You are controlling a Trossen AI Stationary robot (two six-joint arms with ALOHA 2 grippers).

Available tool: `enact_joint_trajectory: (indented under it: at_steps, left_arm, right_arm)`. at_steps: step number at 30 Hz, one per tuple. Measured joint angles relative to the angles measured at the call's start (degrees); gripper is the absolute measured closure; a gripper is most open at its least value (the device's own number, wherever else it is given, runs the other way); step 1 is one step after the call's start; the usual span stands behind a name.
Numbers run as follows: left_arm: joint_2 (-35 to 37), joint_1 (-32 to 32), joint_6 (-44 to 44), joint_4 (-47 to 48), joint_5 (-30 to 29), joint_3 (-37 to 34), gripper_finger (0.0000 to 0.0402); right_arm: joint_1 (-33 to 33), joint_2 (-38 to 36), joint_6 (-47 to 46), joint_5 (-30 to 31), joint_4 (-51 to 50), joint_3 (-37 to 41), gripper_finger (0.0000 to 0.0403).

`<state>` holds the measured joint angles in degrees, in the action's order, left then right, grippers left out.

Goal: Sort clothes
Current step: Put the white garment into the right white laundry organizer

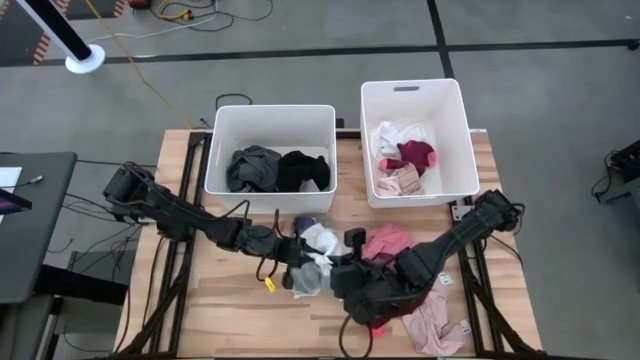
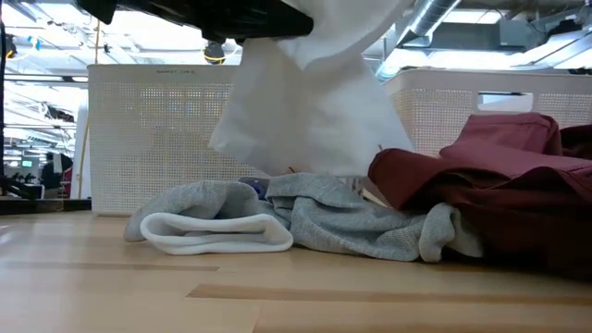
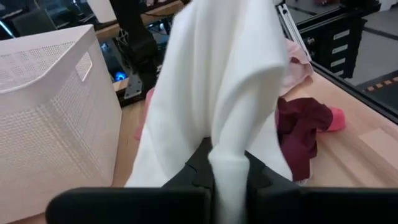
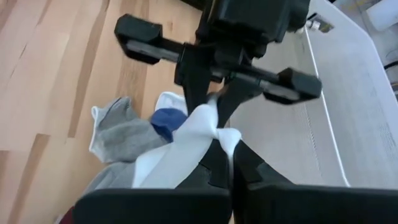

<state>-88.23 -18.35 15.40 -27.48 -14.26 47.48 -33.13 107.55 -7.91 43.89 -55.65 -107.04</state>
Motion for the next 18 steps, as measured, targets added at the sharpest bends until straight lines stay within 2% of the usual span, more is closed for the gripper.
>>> enact_joint_trajectory:
  at_steps: [8,18]
  left_arm:
    - [0.0,-0.9,4.0,3.6,0.5,5.1,0.0394]
    - [0.0,-1.1,10.8,20.9,-0.9,19.7,0.0395]
  right_arm:
    - [-3.1,0.0,-6.2,0.2,-2.9,0.0,0.0349]
    - [-9.1,0.0,-17.1,0.1,-10.8,0.0,0.0257]
